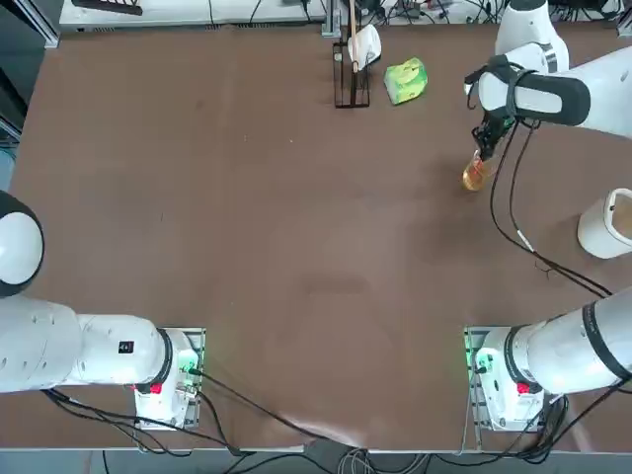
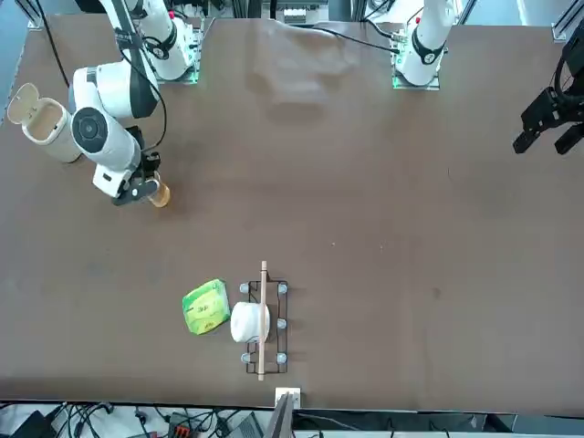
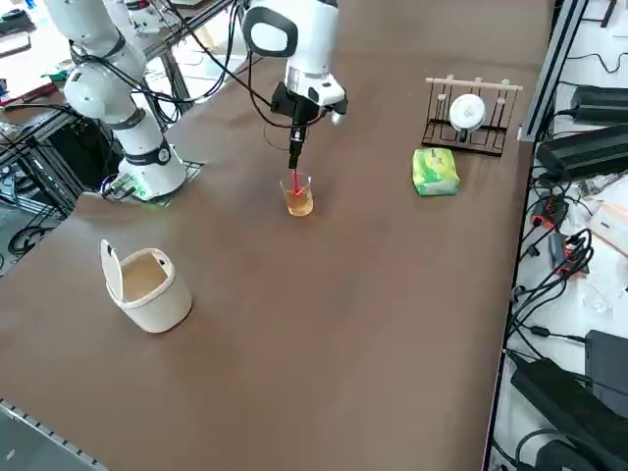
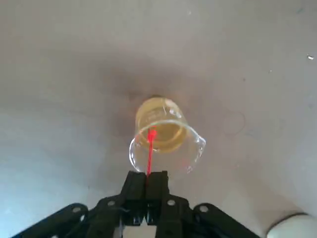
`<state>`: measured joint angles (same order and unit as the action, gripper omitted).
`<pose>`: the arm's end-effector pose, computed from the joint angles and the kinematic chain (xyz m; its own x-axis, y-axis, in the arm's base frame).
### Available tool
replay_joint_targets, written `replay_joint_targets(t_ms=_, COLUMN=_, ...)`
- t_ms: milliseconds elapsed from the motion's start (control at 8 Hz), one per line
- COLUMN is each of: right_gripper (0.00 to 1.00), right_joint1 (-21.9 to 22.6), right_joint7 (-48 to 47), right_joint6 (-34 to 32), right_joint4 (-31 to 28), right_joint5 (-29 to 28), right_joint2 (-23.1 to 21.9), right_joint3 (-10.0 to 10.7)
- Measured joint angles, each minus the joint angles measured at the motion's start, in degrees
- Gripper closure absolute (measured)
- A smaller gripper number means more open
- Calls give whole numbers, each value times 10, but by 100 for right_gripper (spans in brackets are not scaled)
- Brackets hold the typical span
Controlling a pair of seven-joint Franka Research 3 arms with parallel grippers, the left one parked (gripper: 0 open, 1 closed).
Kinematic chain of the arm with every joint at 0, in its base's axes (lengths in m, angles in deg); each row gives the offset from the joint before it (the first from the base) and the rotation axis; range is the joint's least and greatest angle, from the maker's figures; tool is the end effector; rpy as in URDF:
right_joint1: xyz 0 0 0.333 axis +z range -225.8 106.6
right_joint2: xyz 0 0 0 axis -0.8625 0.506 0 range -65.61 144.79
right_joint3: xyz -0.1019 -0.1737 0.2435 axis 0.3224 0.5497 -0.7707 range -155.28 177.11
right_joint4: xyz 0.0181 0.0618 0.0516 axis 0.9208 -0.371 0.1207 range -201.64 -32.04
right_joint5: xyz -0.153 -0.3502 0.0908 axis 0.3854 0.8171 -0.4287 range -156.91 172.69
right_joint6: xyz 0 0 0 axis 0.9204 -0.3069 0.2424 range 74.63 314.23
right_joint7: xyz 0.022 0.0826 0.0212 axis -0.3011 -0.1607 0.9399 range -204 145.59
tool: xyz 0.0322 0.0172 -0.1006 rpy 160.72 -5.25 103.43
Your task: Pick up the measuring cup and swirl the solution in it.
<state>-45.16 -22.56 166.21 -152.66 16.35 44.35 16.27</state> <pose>0.5008 0.0718 0.3191 0.9034 0.3252 -0.2795 0.3607 -0.9288 0.0852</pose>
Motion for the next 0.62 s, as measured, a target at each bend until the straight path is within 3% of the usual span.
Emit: replay_joint_targets(t_ms=625, right_gripper=97, right_joint1=-26, right_joint7=48, right_joint6=5, right_joint4=4, right_joint5=4, right_joint2=0, right_joint3=10)
